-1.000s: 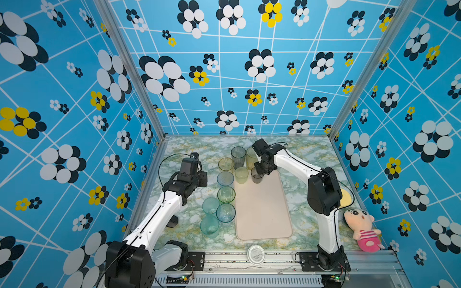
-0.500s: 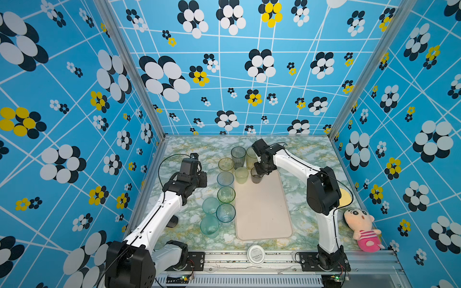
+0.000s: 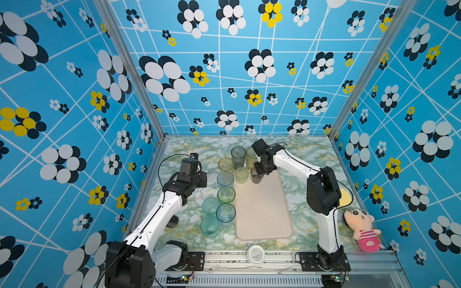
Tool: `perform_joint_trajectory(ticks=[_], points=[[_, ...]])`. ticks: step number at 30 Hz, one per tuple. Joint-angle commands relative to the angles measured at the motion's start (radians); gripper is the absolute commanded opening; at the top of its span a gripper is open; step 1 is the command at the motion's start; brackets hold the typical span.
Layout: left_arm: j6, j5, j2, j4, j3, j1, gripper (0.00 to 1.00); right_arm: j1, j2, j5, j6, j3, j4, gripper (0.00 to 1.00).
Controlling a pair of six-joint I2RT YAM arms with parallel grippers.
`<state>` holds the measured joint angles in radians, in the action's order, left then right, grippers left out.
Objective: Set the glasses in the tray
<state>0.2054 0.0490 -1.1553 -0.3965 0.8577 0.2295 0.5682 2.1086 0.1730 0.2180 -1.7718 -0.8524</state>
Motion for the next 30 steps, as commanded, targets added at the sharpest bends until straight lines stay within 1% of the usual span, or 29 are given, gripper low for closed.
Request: perform_joint_trajectory(ticks=[1,11,14,18,22,25,30], points=[[-0.015,0.004,0.020,-0.011,-0.011,-0.009,0.29,-0.008,-0.060,-0.014,0.014,0.026,0.016,0.19],[-0.014,0.004,0.022,-0.015,-0.006,-0.009,0.29,-0.021,-0.175,-0.046,0.014,0.092,0.042,0.21],[-0.012,0.004,0.025,-0.014,-0.005,-0.009,0.29,-0.042,-0.229,-0.079,0.020,0.142,0.062,0.21],[-0.012,0.006,0.029,-0.013,-0.006,-0.009,0.29,-0.114,-0.329,-0.104,0.038,0.254,0.107,0.21],[-0.009,0.003,0.021,-0.006,-0.006,-0.009,0.29,-0.203,-0.384,-0.104,0.039,0.315,0.115,0.21],[-0.006,-0.012,0.005,-0.003,0.000,-0.009,0.29,-0.259,-0.385,-0.107,0.031,0.324,0.111,0.23],[-0.003,-0.020,-0.006,-0.005,0.016,-0.009,0.29,-0.312,-0.337,-0.111,0.018,0.290,0.116,0.26]])
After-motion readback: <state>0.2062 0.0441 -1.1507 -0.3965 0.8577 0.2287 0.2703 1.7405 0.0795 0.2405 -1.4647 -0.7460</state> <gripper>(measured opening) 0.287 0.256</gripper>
